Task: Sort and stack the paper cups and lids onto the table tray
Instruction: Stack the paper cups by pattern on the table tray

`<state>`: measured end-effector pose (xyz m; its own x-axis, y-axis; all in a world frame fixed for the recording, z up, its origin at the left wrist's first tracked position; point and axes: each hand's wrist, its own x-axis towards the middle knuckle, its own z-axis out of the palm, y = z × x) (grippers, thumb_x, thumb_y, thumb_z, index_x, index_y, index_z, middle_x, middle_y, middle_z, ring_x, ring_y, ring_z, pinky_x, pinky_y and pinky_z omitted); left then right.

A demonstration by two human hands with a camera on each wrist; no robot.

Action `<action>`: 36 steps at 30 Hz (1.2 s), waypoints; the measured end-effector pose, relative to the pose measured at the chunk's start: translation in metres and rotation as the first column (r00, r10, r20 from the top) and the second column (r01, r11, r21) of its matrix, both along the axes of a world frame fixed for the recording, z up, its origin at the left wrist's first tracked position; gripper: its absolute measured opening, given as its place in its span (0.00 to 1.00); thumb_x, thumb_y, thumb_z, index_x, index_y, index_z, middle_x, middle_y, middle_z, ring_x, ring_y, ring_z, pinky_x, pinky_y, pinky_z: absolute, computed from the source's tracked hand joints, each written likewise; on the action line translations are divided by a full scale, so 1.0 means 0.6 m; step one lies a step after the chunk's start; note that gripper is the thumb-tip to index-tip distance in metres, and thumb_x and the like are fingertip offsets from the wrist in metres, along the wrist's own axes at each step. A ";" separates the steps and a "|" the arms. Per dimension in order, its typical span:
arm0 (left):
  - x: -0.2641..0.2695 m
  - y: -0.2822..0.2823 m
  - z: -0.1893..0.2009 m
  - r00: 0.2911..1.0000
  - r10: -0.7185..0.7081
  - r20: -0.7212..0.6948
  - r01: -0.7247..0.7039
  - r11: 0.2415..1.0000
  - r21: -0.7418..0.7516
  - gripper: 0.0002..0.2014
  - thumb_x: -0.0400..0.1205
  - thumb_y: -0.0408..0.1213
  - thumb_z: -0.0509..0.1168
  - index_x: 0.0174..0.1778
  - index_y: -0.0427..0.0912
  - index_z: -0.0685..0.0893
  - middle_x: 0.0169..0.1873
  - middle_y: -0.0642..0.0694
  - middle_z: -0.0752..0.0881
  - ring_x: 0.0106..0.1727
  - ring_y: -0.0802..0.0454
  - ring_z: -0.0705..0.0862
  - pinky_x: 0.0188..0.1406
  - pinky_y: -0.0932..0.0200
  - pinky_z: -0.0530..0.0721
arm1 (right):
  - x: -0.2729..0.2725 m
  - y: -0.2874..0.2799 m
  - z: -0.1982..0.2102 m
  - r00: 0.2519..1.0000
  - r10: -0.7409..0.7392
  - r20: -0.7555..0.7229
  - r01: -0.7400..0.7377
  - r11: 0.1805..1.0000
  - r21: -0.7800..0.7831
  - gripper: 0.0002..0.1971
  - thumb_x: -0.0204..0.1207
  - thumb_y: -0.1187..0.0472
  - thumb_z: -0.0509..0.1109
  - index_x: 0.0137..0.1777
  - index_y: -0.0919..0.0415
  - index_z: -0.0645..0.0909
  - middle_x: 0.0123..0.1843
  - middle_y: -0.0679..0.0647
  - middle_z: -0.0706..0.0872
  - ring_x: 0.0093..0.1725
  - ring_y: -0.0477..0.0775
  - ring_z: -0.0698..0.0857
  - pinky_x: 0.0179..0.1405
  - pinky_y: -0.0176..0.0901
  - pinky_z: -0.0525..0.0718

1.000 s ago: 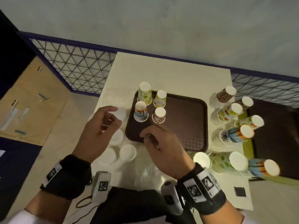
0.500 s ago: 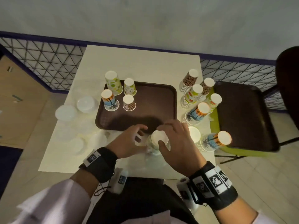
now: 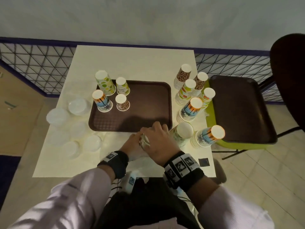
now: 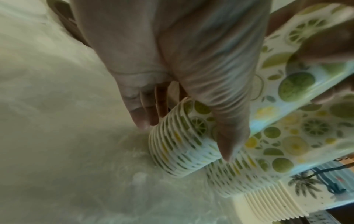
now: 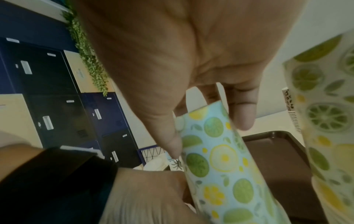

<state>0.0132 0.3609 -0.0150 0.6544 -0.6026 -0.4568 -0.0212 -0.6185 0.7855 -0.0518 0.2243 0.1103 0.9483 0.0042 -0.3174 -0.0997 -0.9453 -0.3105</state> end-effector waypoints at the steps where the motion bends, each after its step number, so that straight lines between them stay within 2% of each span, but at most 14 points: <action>1: -0.001 0.000 -0.001 1.000 -0.011 -0.012 0.011 1.000 0.010 0.37 0.61 0.61 0.78 0.69 0.59 0.82 0.58 0.57 0.90 0.60 0.54 0.89 0.63 0.42 0.89 | -0.001 0.001 -0.004 1.000 -0.004 -0.004 0.004 1.000 0.013 0.24 0.82 0.52 0.68 0.77 0.45 0.70 0.69 0.56 0.71 0.64 0.64 0.73 0.59 0.55 0.82; 5: -0.003 0.005 -0.014 0.996 0.055 -0.075 -0.050 0.997 0.065 0.53 0.55 0.61 0.83 0.79 0.61 0.73 0.61 0.59 0.89 0.62 0.55 0.88 0.65 0.44 0.89 | -0.017 0.001 -0.025 0.999 -0.014 0.029 0.014 1.000 0.010 0.24 0.79 0.54 0.70 0.73 0.48 0.69 0.66 0.57 0.71 0.58 0.64 0.74 0.58 0.56 0.80; 10: -0.005 -0.001 -0.014 0.996 0.033 -0.079 -0.029 0.998 0.058 0.55 0.53 0.53 0.88 0.78 0.60 0.73 0.64 0.57 0.86 0.65 0.54 0.87 0.64 0.49 0.89 | -0.047 -0.008 -0.037 0.994 -0.073 0.075 0.067 0.995 0.080 0.29 0.69 0.62 0.76 0.70 0.51 0.70 0.64 0.59 0.71 0.53 0.64 0.76 0.52 0.58 0.84; 13: -0.006 -0.003 -0.020 0.998 0.013 -0.054 -0.010 0.999 0.046 0.58 0.51 0.57 0.88 0.79 0.70 0.69 0.70 0.56 0.83 0.69 0.52 0.84 0.65 0.42 0.89 | -0.055 -0.008 -0.038 0.992 -0.089 0.089 0.080 0.991 0.104 0.32 0.67 0.64 0.76 0.71 0.51 0.70 0.64 0.58 0.72 0.53 0.63 0.77 0.48 0.58 0.86; 19: -0.003 -0.004 -0.035 0.999 -0.015 -0.048 0.017 0.999 0.033 0.50 0.53 0.56 0.88 0.73 0.75 0.74 0.65 0.58 0.86 0.65 0.52 0.87 0.63 0.41 0.91 | -0.055 -0.007 -0.034 0.990 -0.098 0.101 0.086 0.989 0.116 0.30 0.70 0.64 0.75 0.72 0.50 0.73 0.66 0.57 0.69 0.56 0.63 0.76 0.50 0.59 0.88; 23: -0.002 -0.005 -0.029 0.997 -0.048 -0.055 0.051 0.998 0.047 0.48 0.55 0.55 0.85 0.74 0.68 0.74 0.61 0.57 0.88 0.61 0.55 0.88 0.61 0.46 0.91 | -0.050 -0.005 -0.027 0.985 -0.104 0.139 0.082 0.985 0.155 0.30 0.69 0.64 0.75 0.72 0.48 0.76 0.66 0.56 0.69 0.55 0.62 0.75 0.51 0.59 0.86; 28: 0.006 0.001 -0.007 0.998 -0.055 -0.034 0.055 0.998 0.013 0.42 0.59 0.54 0.81 0.71 0.64 0.76 0.53 0.54 0.90 0.56 0.56 0.90 0.56 0.43 0.92 | -0.041 0.000 -0.010 0.968 -0.107 0.228 0.051 0.970 0.238 0.27 0.71 0.61 0.73 0.71 0.47 0.76 0.69 0.56 0.70 0.56 0.61 0.74 0.54 0.60 0.84; 30: 0.010 0.007 0.004 0.998 -0.041 -0.037 0.041 0.999 -0.023 0.39 0.61 0.52 0.81 0.70 0.61 0.78 0.54 0.53 0.91 0.58 0.55 0.90 0.58 0.40 0.92 | -0.033 0.004 -0.004 0.957 -0.111 0.269 0.042 0.967 0.250 0.27 0.72 0.60 0.74 0.72 0.47 0.76 0.70 0.56 0.71 0.58 0.61 0.75 0.54 0.61 0.85; 32: 0.014 0.012 0.012 0.999 -0.003 -0.035 0.001 0.998 -0.061 0.37 0.61 0.50 0.83 0.68 0.62 0.80 0.57 0.52 0.90 0.62 0.52 0.89 0.60 0.38 0.91 | -0.027 0.009 0.000 0.948 -0.112 0.298 0.032 0.965 0.261 0.30 0.71 0.62 0.76 0.74 0.47 0.76 0.71 0.56 0.71 0.60 0.61 0.76 0.56 0.61 0.85; 33: 0.013 0.014 0.020 0.999 0.020 -0.041 -0.023 0.997 -0.080 0.36 0.61 0.48 0.84 0.67 0.62 0.80 0.57 0.52 0.90 0.63 0.52 0.88 0.61 0.41 0.91 | -0.025 0.011 0.003 0.946 -0.105 0.306 0.020 0.962 0.271 0.32 0.71 0.63 0.76 0.75 0.47 0.75 0.72 0.56 0.71 0.62 0.61 0.75 0.57 0.61 0.85; 36: 0.012 0.023 0.034 0.990 0.089 -0.112 -0.107 0.980 -0.166 0.34 0.66 0.30 0.83 0.66 0.55 0.80 0.52 0.59 0.93 0.58 0.64 0.89 0.51 0.64 0.88 | -0.023 0.010 0.021 0.944 -0.092 0.318 -0.019 0.943 0.331 0.33 0.73 0.64 0.74 0.79 0.47 0.72 0.76 0.56 0.69 0.68 0.62 0.75 0.63 0.61 0.84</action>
